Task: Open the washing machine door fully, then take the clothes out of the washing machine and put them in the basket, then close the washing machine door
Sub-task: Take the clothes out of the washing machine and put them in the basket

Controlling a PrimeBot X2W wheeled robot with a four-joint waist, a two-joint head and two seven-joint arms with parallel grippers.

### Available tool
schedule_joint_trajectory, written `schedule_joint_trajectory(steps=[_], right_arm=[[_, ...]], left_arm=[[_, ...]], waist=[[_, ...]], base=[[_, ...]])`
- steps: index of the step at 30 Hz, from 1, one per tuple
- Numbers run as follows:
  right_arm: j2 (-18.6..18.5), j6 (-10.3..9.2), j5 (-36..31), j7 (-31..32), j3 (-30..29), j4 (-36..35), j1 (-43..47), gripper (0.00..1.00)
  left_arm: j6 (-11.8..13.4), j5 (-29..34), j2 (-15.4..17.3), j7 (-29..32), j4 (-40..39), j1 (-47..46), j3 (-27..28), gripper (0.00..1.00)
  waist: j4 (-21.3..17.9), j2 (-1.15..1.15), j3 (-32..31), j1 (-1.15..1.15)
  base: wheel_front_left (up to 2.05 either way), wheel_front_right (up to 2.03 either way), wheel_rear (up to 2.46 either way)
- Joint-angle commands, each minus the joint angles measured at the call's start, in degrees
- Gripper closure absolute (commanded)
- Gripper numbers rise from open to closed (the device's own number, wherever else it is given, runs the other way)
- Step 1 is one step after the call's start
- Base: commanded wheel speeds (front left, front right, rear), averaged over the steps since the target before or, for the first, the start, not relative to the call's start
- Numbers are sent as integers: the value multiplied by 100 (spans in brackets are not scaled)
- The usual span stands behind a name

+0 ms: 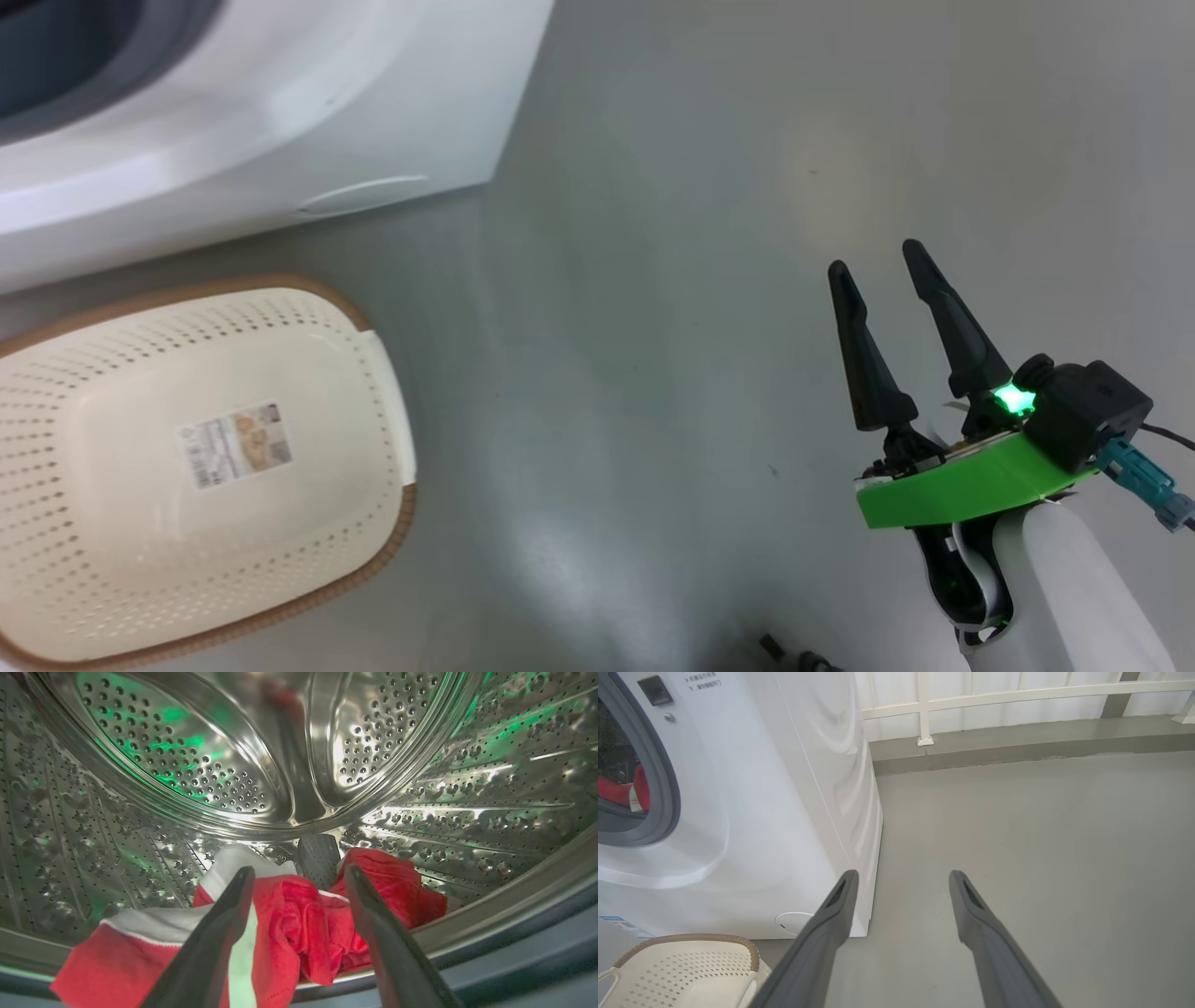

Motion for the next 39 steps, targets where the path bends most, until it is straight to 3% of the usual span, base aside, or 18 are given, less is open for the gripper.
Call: schedule_joint_trajectory(steps=[1,9,15,16,17,18,28,39], right_arm=[[-55,20,38,-35,133,-140,-14,0],[-55,20,100,-35,232,-134,-82,0],[-55,20,117,-36,246,-141,-106,0],[-55,20,116,-36,244,-140,-106,0],[-55,20,113,-36,244,-139,-106,0],[-55,20,113,-36,245,-138,-107,0],[-55,20,39,-36,244,-114,-138,0],[-55,20,-192,-36,192,-57,-41,0]], left_arm=[[-15,29,347,69,-74,-131,77,0],[-20,110,669,835,429,-634,-55,0],[21,171,722,1188,602,-839,-182,0],[22,181,717,1241,626,-854,-210,40],[16,183,707,1292,646,-865,-233,66],[18,186,696,1316,652,-872,-253,100],[50,165,620,1366,612,-797,-377,100],[90,-69,376,705,175,-347,-307,100]], waist=[[-132,0,135,0],[-262,0,244,0],[-274,0,277,0],[-269,0,275,0],[-263,0,272,0],[-257,0,271,0],[-201,0,214,0],[15,0,-156,0]], base=[[0,0,0],[0,0,0],[0,0,0],[0,0,0],[0,0,0],[0,0,0],[0,0,0],[0,0,0]])
